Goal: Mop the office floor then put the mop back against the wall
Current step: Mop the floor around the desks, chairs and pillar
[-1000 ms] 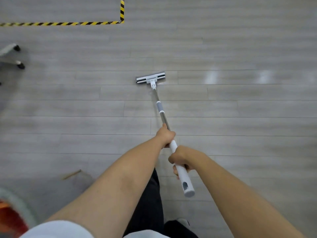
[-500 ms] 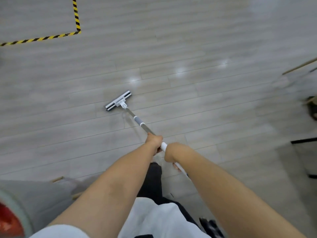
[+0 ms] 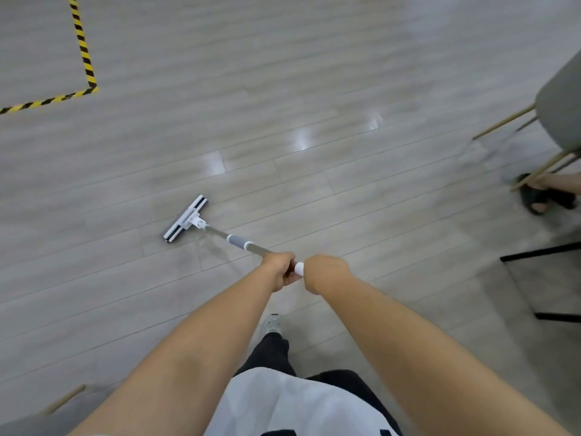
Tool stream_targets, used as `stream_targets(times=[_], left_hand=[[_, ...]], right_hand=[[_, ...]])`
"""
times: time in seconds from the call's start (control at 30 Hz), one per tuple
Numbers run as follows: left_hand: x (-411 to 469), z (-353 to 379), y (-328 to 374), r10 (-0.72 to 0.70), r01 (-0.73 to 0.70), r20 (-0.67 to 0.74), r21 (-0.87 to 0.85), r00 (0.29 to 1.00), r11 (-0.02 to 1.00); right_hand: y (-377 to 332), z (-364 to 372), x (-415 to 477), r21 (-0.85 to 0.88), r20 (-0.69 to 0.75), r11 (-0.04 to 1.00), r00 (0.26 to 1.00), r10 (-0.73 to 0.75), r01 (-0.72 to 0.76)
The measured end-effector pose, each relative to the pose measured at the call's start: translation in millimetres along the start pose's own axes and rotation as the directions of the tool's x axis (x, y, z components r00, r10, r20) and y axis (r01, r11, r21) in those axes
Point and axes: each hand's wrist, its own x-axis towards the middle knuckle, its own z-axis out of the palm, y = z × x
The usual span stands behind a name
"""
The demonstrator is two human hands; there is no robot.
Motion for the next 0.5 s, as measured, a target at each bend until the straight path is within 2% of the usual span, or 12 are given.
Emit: stream_targets(times=[0.13,0.27,0.5], left_hand=[[11.4,26.2,11.9,-0.025,0.025,-0.021,0.025,0.999,0.999],[26.8,64.2,12.0,-0.052,0.052,-0.058,0.004,0.997,0.999],[43.1,166.0,4.7,-0.046,0.026,-0.110,-0.173,0.993,0.985]], right_hand=[[30.3,-6.5,16.0,0.059,-0.033,0.998,0.999,-0.009,0.011],[70.8,-8.4,28.3,0.038,0.031,0.998,0.998,-0.052,0.051],[170.5,-14.0,54.1,-0.091,0.136,0.982,0.978,-0.155,0.168]])
